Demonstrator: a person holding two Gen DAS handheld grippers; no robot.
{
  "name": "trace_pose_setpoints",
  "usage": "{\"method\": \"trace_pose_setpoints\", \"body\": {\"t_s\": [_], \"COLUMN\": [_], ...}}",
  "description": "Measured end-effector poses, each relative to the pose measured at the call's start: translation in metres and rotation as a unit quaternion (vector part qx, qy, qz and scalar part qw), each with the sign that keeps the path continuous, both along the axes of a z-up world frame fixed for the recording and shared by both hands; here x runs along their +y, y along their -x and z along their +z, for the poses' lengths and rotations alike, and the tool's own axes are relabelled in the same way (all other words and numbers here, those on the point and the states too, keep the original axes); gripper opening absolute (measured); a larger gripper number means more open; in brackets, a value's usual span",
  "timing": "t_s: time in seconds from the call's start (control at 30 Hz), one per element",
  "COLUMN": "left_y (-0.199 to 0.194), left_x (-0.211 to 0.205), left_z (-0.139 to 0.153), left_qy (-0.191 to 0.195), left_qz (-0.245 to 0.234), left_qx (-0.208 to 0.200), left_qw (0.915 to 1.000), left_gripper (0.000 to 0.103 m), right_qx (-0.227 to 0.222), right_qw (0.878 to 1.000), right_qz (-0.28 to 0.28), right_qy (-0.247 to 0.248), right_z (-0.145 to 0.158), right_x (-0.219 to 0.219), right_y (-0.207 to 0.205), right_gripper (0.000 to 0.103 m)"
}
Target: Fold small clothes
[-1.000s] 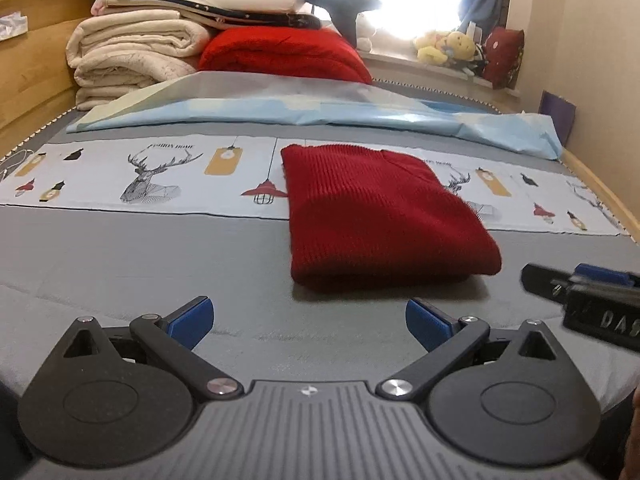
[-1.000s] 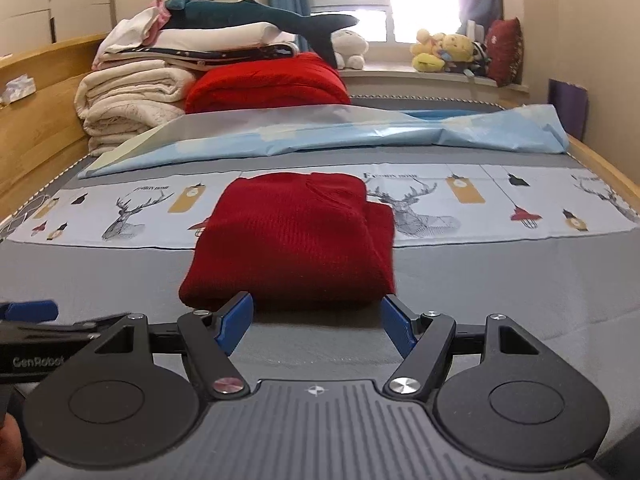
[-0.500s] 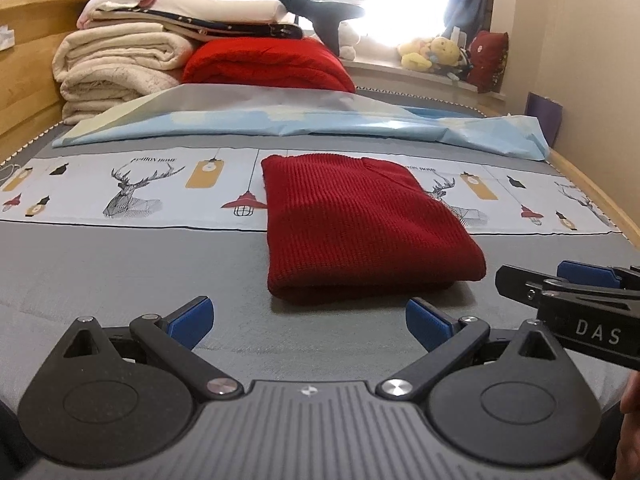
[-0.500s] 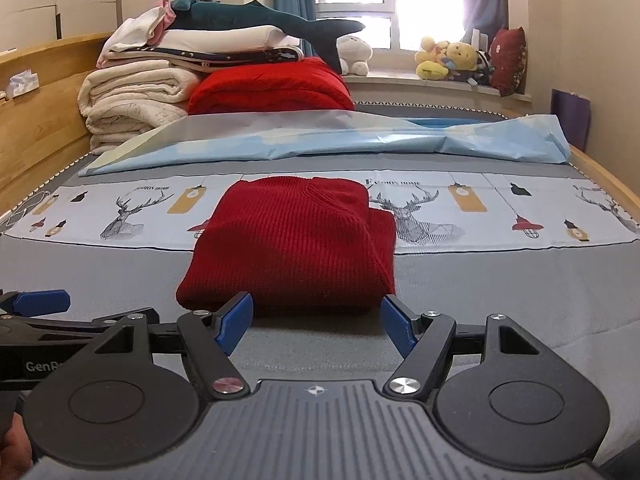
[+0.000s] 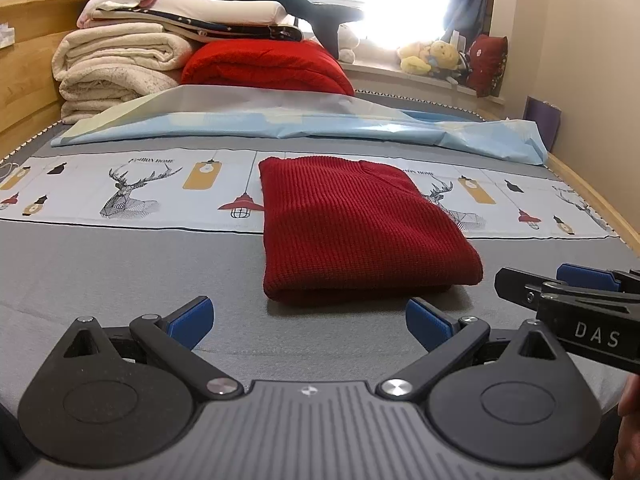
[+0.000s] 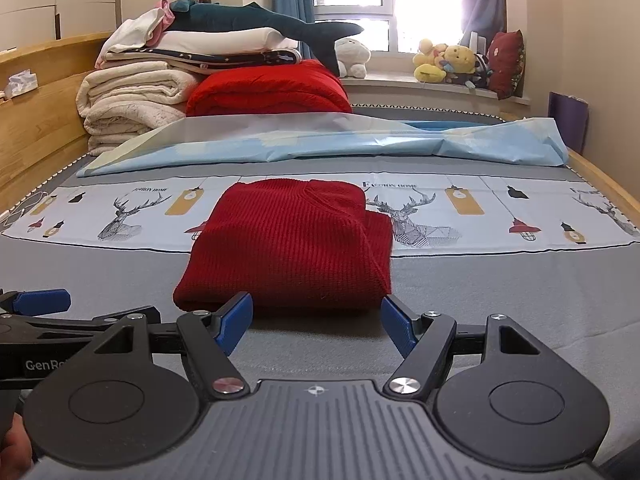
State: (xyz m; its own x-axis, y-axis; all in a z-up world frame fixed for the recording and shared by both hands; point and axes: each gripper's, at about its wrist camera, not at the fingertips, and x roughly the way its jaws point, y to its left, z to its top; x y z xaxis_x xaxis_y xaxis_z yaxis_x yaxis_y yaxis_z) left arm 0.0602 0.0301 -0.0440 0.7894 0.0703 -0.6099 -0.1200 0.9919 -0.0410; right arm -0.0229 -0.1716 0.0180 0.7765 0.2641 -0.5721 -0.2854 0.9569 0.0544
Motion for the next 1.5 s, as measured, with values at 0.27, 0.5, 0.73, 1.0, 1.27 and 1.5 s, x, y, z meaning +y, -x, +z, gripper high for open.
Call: {"method": "trace_pose_setpoints", "body": {"t_s": [0.27, 0.5, 0.73, 1.0, 1.27, 1.5], "left_y": [-0.0004, -0.0006, -0.0008, -0.0006, -0.0002, -0.0007], "left_x": [-0.0001, -0.0006, 0.0012, 0.0021, 0.0039, 0.0044], "left_z": [0.0, 0.0001, -0.0008, -0.0015, -0.0023, -0.0023], "left_qy": [0.001, 0.001, 0.001, 0.002, 0.004, 0.005], "left_qz": [-0.001, -0.001, -0.002, -0.003, -0.003, -0.004], "left_qx": [-0.001, 0.0, 0.002, 0.002, 0.003, 0.004], "left_qw": [1.0, 1.0, 1.0, 1.0, 1.0, 1.0], "left_gripper": [0.102, 0.102, 0.102, 0.102, 0.102, 0.102], "right_qx": [-0.001, -0.001, -0.001, -0.001, 0.0, 0.0], "right_qw": [1.0, 1.0, 1.0, 1.0, 1.0, 1.0], "right_qz": [-0.002, -0.002, -0.004, -0.007, -0.006, -0.007], "right_qy": [0.0, 0.001, 0.002, 0.003, 0.003, 0.003], "right_z": [0.0005, 0.0004, 0.0005, 0.0012, 0.001, 0.0011], "right_x": [0.0004, 0.0001, 0.0016, 0.0027, 0.0023, 0.0022], "right_y": [-0.0001, -0.0001, -0.0008, -0.0014, -0.0014, -0.0015], "right_gripper": [0.073, 0.072, 0.072, 0.072, 0.072, 0.072]}}
